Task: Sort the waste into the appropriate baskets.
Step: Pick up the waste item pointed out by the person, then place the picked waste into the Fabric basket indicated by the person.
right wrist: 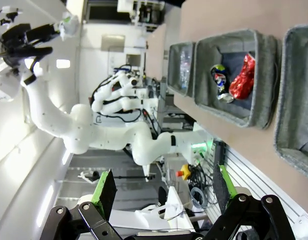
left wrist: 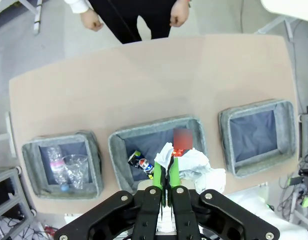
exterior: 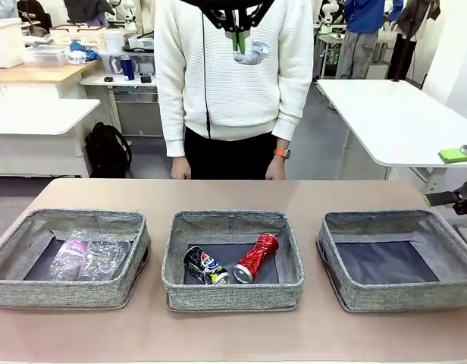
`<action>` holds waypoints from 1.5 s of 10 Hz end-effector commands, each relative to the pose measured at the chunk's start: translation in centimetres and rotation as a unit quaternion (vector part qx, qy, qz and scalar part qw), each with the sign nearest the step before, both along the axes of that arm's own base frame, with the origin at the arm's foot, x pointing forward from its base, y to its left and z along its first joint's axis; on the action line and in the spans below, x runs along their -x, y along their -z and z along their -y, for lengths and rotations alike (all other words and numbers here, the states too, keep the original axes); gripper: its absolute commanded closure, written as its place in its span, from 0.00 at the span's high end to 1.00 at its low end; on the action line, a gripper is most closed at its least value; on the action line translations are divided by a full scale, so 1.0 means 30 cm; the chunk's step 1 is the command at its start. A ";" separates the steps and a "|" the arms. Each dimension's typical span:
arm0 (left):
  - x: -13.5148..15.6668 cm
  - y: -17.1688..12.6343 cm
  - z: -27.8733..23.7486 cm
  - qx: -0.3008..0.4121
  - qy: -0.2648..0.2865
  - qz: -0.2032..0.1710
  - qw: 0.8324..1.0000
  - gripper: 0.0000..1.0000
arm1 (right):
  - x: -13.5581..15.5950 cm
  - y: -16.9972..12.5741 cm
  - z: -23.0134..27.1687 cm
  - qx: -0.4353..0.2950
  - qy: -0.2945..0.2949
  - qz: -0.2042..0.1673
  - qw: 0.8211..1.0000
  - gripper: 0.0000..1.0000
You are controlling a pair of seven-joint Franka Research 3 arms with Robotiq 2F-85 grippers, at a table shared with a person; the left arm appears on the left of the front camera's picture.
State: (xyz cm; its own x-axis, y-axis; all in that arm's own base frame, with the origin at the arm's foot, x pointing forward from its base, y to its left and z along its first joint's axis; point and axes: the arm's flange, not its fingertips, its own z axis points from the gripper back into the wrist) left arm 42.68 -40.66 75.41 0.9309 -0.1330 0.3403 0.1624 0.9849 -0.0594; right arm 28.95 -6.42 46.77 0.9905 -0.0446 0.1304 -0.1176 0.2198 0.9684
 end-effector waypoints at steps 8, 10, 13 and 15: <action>0.008 -0.001 -0.005 0.001 0.004 -0.001 1.000 0.04 | -0.005 -0.003 0.002 -0.003 0.003 0.004 1.000 1.00; 0.008 -0.001 -0.005 0.001 0.004 -0.001 1.000 0.04 | -0.005 -0.003 0.002 -0.003 0.003 0.004 1.000 1.00; 0.008 -0.001 -0.005 0.001 0.004 -0.001 1.000 0.04 | -0.005 -0.003 0.002 -0.003 0.003 0.004 1.000 1.00; 0.008 -0.001 -0.005 0.001 0.004 -0.001 1.000 0.04 | -0.005 -0.003 0.002 -0.003 0.003 0.004 1.000 1.00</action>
